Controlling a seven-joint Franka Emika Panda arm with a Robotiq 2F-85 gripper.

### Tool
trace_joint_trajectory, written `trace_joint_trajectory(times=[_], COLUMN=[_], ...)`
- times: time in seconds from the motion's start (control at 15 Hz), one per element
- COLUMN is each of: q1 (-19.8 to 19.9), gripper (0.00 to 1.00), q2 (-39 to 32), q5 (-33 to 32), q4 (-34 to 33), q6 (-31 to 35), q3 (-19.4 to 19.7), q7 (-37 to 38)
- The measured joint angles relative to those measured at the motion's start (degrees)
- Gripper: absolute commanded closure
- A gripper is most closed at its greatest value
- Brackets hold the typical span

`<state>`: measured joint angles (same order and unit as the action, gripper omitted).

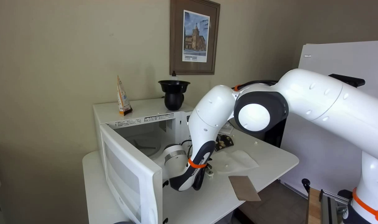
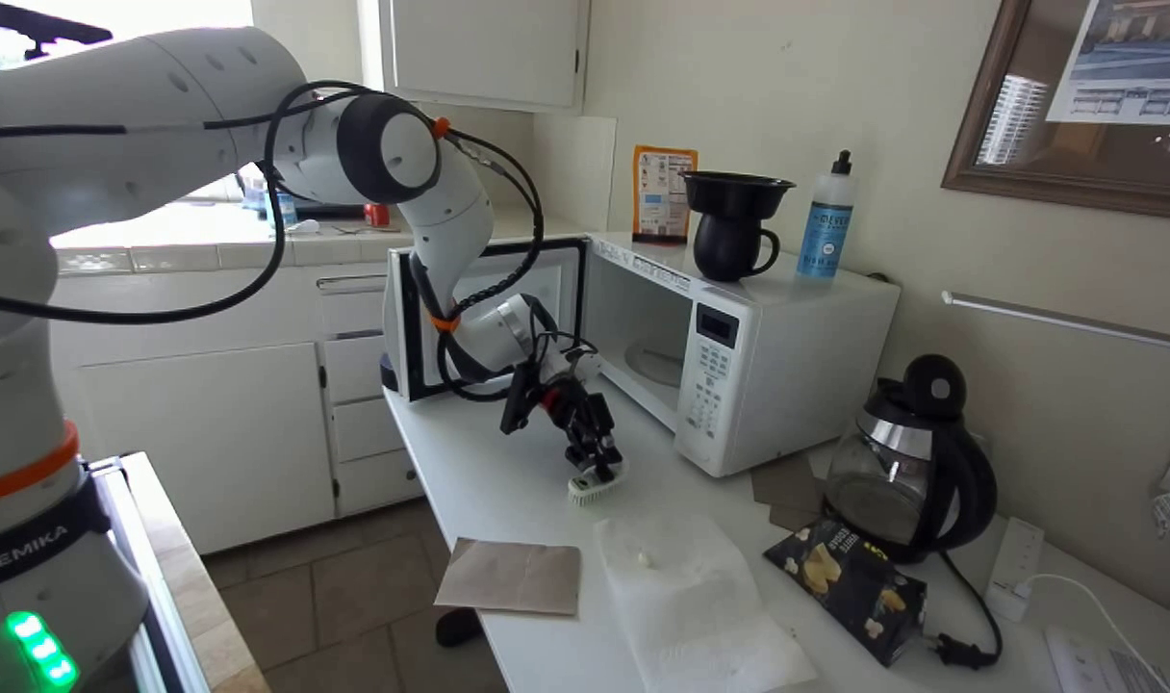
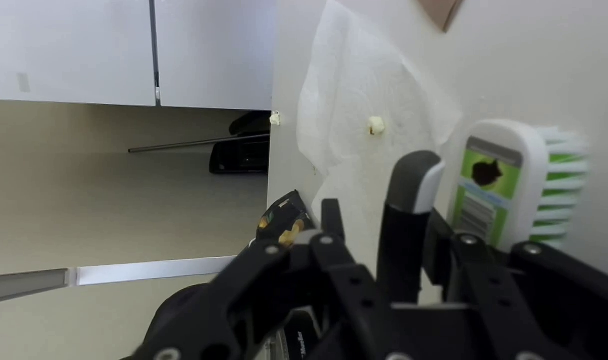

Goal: Make the white brush stand on its bristles

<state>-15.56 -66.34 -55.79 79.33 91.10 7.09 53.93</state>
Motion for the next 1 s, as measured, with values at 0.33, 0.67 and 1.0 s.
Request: trace_joint_trajectory(times=[0.33,0.67,1.0], q1=[0.0,-0.2,-0.3], gripper=[0.60,0.62,0.62], q2=[0.0,0.0,0.1], q5=[-0.3,-0.9,-1.3], q4=[-0.1,-0.4,-1.3], q6=[0.0,0.0,0.2], q3=[-0.4,-0.9,-1.9], q7=[-0.1,-0.2,-0.6])
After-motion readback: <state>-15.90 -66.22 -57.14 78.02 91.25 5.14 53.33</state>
